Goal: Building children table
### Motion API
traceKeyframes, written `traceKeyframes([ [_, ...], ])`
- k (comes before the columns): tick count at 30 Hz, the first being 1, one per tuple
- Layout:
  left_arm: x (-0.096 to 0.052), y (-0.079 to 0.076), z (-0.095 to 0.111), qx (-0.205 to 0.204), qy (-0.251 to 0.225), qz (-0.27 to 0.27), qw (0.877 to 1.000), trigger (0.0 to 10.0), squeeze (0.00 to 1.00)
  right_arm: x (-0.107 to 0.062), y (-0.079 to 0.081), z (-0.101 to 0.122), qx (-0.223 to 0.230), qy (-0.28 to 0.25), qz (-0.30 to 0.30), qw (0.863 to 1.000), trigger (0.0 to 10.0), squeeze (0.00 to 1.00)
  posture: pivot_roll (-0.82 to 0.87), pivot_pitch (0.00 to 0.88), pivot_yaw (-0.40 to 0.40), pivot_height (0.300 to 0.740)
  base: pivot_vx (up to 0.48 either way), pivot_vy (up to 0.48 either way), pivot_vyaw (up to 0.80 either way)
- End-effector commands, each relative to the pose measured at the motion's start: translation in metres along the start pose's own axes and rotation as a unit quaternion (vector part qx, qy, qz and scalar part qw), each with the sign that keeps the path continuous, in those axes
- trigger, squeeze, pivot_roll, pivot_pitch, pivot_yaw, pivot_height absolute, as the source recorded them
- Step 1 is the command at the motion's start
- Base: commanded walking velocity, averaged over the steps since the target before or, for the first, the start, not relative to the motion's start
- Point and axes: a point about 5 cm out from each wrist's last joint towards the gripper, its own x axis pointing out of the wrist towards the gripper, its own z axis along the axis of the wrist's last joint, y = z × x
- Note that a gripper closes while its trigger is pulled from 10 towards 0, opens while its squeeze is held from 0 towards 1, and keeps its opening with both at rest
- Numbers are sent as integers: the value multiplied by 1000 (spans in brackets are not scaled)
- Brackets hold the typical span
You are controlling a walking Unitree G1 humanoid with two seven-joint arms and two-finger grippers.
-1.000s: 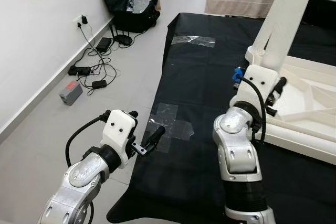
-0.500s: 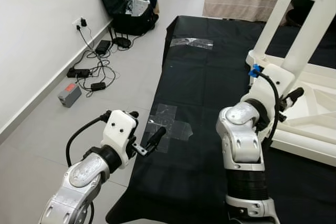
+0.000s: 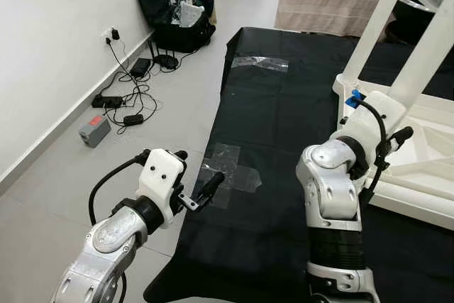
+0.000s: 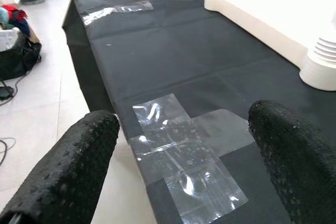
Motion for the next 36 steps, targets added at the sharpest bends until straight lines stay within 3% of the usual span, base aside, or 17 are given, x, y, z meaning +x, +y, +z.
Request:
traceKeyframes([
  [1,-1,2,-4,6,9,-1,1000,10000,0,-4,-15,-64,-55,172,-52,982,10000,0,125,183,9,740,0,0,0],
  [9,-1,2,-4,6,9,-4,1000,10000,0,10,-26,-70,-28,200,-87,976,10000,0,126,182,13,740,0,0,0],
  [19,-1,3,-4,10,12,-5,1000,10000,0,3,-24,-81,-27,233,-64,970,10000,0,128,185,16,740,0,0,0],
  [22,0,3,-4,14,11,-9,1000,10000,0,-1,-23,-89,-11,271,-68,960,10000,0,132,182,18,740,0,0,0],
  [27,0,3,-4,13,11,-8,1000,10000,0,5,-19,-78,-18,222,-43,974,10000,0,131,182,21,740,0,0,0],
  [28,0,3,-4,13,11,-8,1000,10000,0,5,-17,-75,-16,214,-33,976,10000,1000,128,184,16,740,0,0,0],
  [32,0,3,-4,12,11,-7,1000,10000,0,5,-13,-69,-13,192,-19,981,10000,1000,126,184,15,740,0,0,0],
  [33,0,3,-5,11,10,-7,1000,10000,0,4,-11,-64,-13,175,-13,984,10000,714,125,183,15,740,0,0,0],
  [35,0,3,-5,11,10,-7,1000,10000,0,4,-10,-63,-11,171,-11,985,10000,714,125,183,15,740,0,0,0],
  [36,0,3,-5,13,11,-6,1000,10000,0,4,-9,-61,-14,163,-9,986,10000,0,125,180,14,740,0,0,0],
])
